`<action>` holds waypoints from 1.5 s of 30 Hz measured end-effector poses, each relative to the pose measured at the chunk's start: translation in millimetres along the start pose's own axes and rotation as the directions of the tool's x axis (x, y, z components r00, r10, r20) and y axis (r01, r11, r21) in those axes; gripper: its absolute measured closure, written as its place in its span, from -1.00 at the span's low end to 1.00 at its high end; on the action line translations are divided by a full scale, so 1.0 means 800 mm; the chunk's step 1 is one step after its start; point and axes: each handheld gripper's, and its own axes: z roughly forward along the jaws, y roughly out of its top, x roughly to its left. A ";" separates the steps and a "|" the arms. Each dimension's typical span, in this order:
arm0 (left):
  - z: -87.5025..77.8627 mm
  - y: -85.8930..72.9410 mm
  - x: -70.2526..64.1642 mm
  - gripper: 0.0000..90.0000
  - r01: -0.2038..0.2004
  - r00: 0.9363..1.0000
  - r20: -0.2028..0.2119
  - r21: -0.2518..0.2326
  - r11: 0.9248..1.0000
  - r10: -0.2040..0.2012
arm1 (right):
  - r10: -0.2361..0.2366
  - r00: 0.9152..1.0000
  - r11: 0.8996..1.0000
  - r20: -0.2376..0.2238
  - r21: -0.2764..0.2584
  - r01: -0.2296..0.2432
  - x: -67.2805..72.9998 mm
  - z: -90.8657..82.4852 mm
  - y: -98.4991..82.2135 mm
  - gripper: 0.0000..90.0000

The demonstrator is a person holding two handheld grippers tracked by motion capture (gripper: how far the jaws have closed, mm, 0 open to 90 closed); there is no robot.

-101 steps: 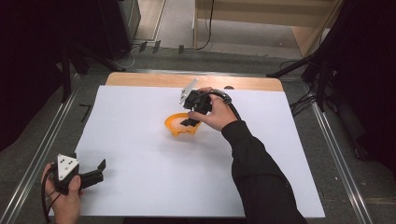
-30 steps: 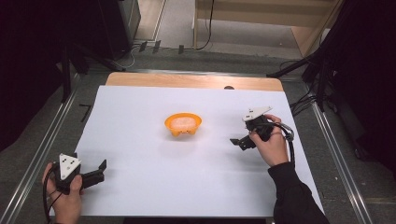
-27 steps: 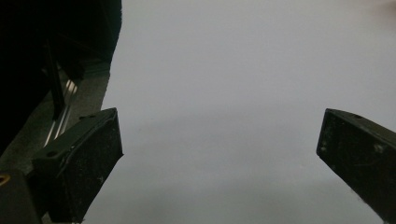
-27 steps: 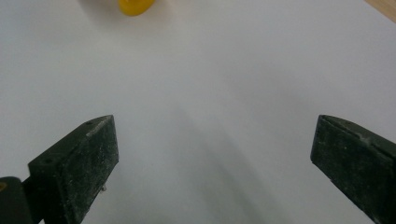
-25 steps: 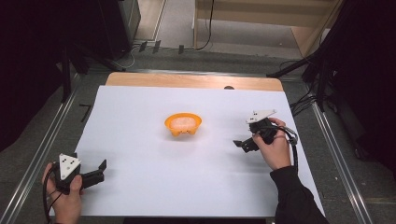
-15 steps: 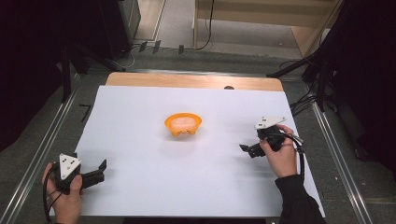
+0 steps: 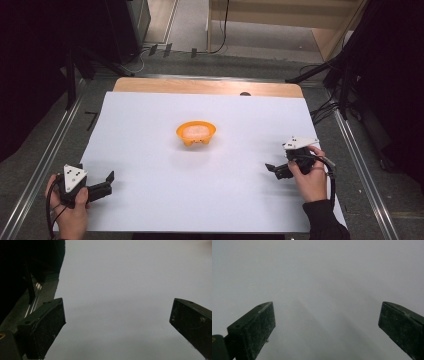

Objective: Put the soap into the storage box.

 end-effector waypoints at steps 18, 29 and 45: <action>-0.001 0.000 0.001 -0.99 0.004 1.000 0.004 -0.002 1.000 -0.004 | 0.084 0.996 0.994 0.025 -0.072 -0.082 0.005 -0.035 -0.049 -1.00; -0.001 0.000 0.001 -0.99 0.008 1.000 0.006 -0.003 1.000 -0.008 | 0.128 0.990 0.988 0.058 -0.098 -0.122 0.001 -0.061 -0.083 -1.00; -0.001 -0.001 0.001 -0.99 0.014 1.000 0.010 -0.009 1.000 -0.014 | 0.170 0.980 0.977 0.106 -0.150 -0.154 -0.002 -0.087 -0.118 -1.00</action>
